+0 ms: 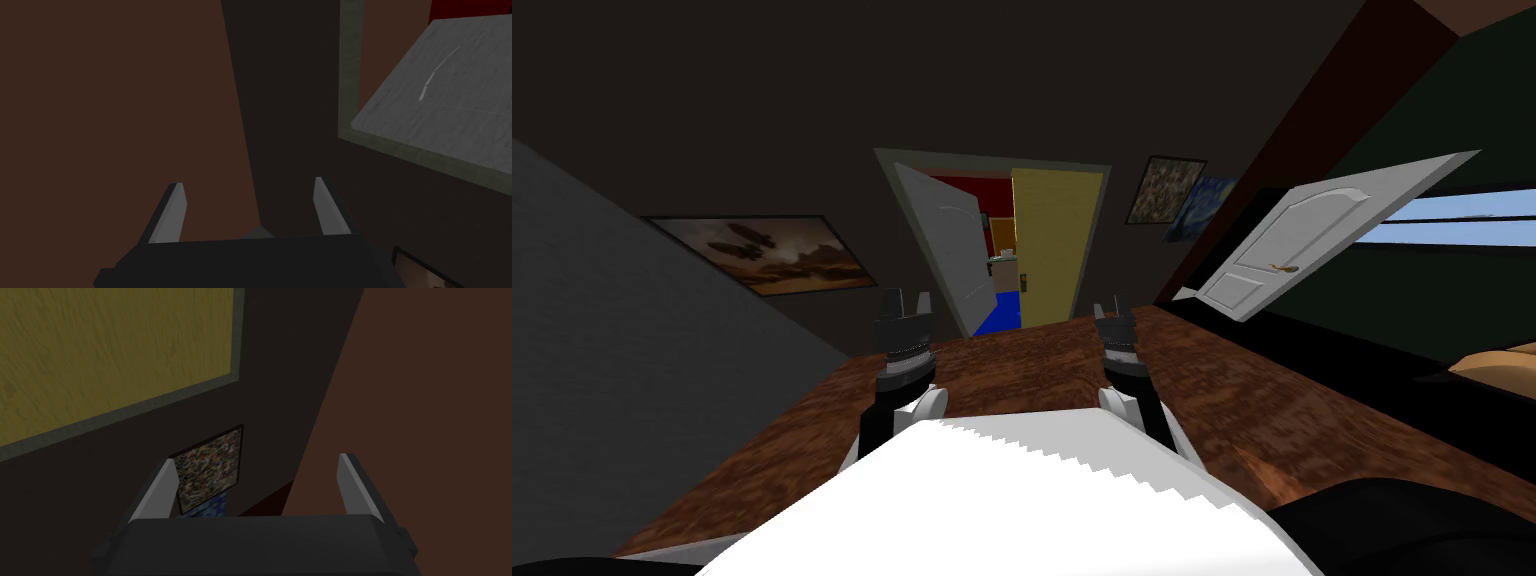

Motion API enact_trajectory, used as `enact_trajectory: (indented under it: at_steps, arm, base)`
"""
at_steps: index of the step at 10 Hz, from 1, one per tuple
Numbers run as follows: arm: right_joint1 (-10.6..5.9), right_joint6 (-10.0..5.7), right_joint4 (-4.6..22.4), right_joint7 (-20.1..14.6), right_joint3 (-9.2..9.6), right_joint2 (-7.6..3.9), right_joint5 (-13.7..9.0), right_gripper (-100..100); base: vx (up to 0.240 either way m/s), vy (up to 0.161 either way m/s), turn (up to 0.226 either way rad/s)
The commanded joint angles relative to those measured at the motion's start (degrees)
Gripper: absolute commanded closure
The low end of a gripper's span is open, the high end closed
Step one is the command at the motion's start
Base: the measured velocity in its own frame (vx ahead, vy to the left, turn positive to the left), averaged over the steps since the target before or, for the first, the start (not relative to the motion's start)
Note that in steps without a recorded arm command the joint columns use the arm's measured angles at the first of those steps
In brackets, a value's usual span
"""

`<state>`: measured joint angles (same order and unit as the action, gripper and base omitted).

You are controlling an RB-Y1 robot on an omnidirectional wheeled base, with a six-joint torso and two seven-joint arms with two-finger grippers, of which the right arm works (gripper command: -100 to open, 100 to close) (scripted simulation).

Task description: Push the door open

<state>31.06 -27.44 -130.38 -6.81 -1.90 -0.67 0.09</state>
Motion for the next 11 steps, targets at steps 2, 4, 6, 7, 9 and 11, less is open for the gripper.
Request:
enact_trajectory:
  at_steps: [2, 4, 6, 7, 9, 11]
  arm:
    - [-0.03, 0.14, 0.87, -0.32, 0.52, -0.34, 0.71, -100]
    - [-0.05, 0.29, 1.75, -0.65, 1.05, -0.64, 1.42, -100]
    - [-0.09, 0.50, 3.01, -1.11, 1.80, -1.00, 2.45, -100]
    - [-0.11, 0.62, 3.69, -1.37, 2.21, -1.18, 3.00, -100]
    - [-0.16, 0.88, 5.28, -1.96, 3.16, -1.54, 4.30, -100]
    - [-0.21, 1.18, 7.08, -2.62, 4.24, -1.87, 5.77, -100]
  base:
    - [0.129, 0.016, -0.017]
    - [0.201, 0.013, -0.016]
    - [0.176, 0.000, -0.025]
    - [0.202, -0.003, -0.019]
    - [0.194, 0.013, -0.029]
    - [0.183, 0.037, -0.035]
